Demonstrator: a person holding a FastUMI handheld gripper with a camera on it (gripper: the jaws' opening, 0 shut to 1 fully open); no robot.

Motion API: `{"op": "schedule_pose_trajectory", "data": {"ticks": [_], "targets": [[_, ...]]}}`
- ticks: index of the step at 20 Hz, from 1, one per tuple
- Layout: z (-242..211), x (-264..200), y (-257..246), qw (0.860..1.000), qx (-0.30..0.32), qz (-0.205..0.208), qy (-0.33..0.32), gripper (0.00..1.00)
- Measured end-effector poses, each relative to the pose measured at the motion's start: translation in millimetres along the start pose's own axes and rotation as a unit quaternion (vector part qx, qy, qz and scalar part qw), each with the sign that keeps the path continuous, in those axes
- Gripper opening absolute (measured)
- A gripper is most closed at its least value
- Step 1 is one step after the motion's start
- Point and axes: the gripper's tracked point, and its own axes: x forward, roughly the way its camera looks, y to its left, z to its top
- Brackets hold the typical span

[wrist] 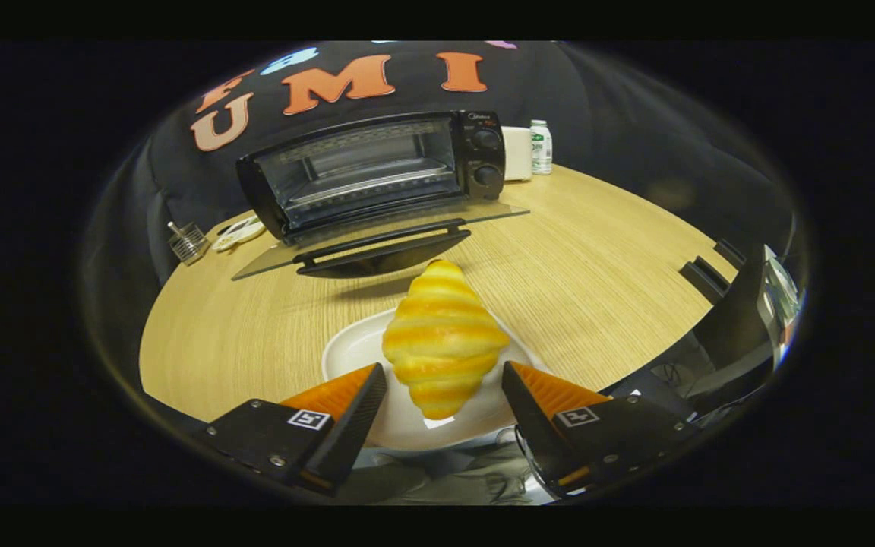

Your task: Open the toaster oven, put the food inside, and close the toaster oven door.

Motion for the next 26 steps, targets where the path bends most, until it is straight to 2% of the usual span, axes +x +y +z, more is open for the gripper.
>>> {"op": "schedule_pose_trajectory", "data": {"ticks": [7, 11, 17, 22, 26], "targets": [[-4.7, -8.8, -1.8, 1.0, -0.01, -0.002, -0.005, 0.57], [-3.7, -20.6, -1.6, 1.0, 0.001, 0.006, -0.012, 0.51], [16.3, -46.2, -1.7, 1.0, 0.006, 0.012, -0.028, 0.51], [52.8, -65.2, 3.5, 0.999, 0.003, 0.023, -0.049, 0.51], [89.5, -67.9, 20.2, 0.997, 0.012, 0.053, -0.054, 0.51]]}}
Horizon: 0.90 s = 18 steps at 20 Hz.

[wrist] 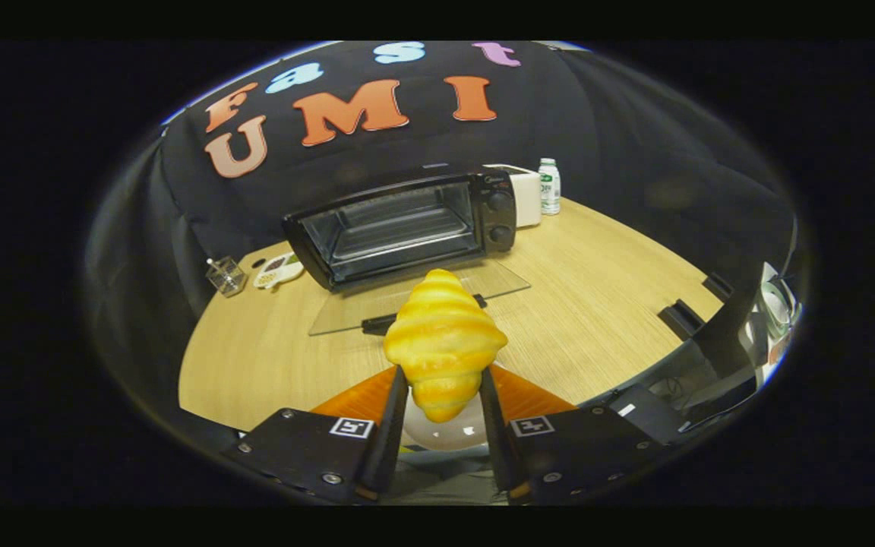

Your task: Open the toaster oven, put the food inside, and close the toaster oven door.

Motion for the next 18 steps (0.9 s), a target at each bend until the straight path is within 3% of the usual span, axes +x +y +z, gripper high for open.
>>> {"op": "schedule_pose_trajectory", "data": {"ticks": [10, 18], "targets": [[84.0, 58.5, 22.5, 0.997, -0.07, 0.028, -0.014, 0.51], [101.1, 119.2, 35.7, 0.997, -0.07, 0.038, 0.009, 0.51]]}}
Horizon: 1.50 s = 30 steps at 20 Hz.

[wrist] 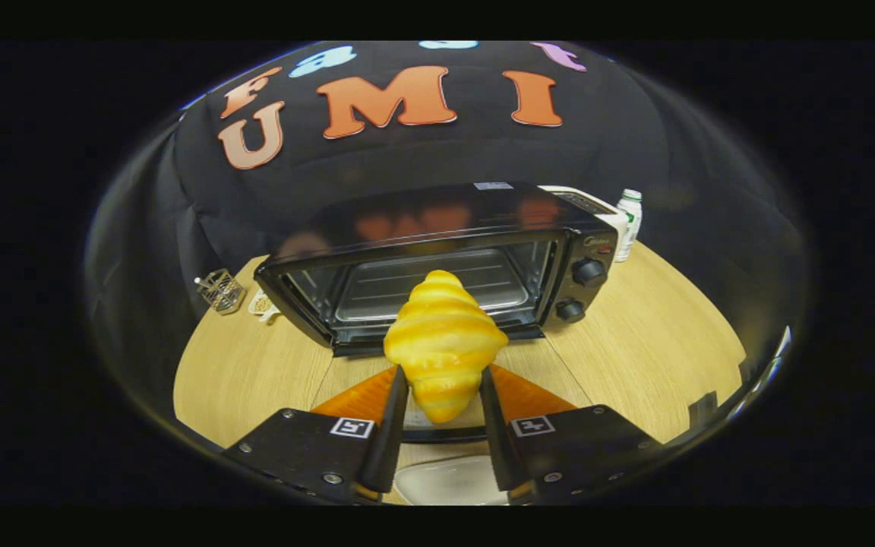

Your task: Open the toaster oven, put the food inside, and close the toaster oven door.

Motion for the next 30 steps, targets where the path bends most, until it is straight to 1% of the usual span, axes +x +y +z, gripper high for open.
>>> {"op": "schedule_pose_trajectory", "data": {"ticks": [3, 7, 10, 12, 15, 17, 19, 24, 26, 27, 28, 30], "targets": [[6.6, 17.1, 6.6, 1.0, 0.012, 0.016, 0.007, 0.51], [22.2, 35.1, 22.5, 0.997, 0.046, 0.066, -0.013, 0.51], [28.7, 45.1, 28.6, 0.991, 0.09, 0.098, -0.028, 0.51], [33.5, 52.9, 28.2, 0.986, 0.119, 0.11, -0.041, 0.51], [38.4, 65.3, 27.8, 0.98, 0.14, 0.126, -0.062, 0.5], [28.4, 72.8, 28.1, 0.98, 0.143, 0.129, -0.059, 0.5], [28.2, 77.1, 32.6, 0.977, 0.157, 0.133, -0.062, 0.51], [28.4, 86.3, 34.9, 0.979, 0.149, 0.128, -0.056, 0.51], [28.9, 83.4, 32.1, 0.98, 0.148, 0.121, -0.056, 0.51], [27.0, 83.5, 27.7, 0.982, 0.145, 0.112, -0.055, 0.5], [20.8, 81.7, 25.1, 0.983, 0.141, 0.106, -0.043, 0.5], [24.2, 78.3, 21.2, 0.984, 0.14, 0.101, -0.049, 0.5]]}}
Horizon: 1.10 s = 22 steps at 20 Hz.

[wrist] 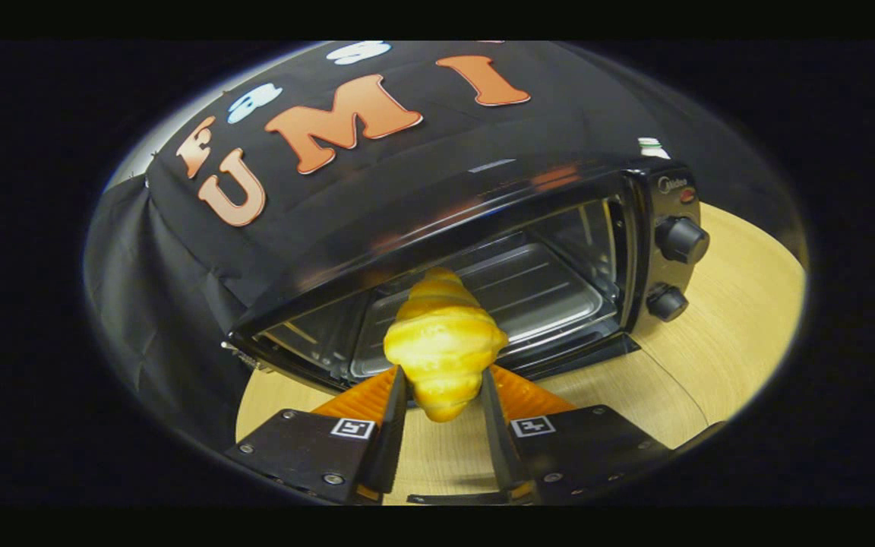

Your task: Open the toaster oven, put the food inside, and close the toaster oven door.

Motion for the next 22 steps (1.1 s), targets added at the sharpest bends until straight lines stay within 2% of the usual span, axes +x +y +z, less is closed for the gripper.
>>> {"op": "schedule_pose_trajectory", "data": {"ticks": [10, 12, 14, 15, 17, 19, 22], "targets": [[26.9, 24.2, 3.6, 0.999, 0.033, 0.009, -0.019, 0.52], [28.1, 21.8, 4.9, 0.999, 0.022, 0.008, -0.027, 0.62], [28.7, 11.3, 3.9, 0.999, -0.017, -0.001, -0.042, 0.72], [23.6, 1.6, 3.0, 0.998, -0.041, -0.007, -0.044, 0.83], [16.4, -21.8, -2.8, 0.995, -0.088, -0.022, -0.051, 0.93], [10.4, -50.0, -0.9, 0.993, -0.104, -0.019, -0.059, 0.99], [-1.0, -92.4, -3.1, 0.992, -0.1, -0.017, -0.074, 0.99]]}}
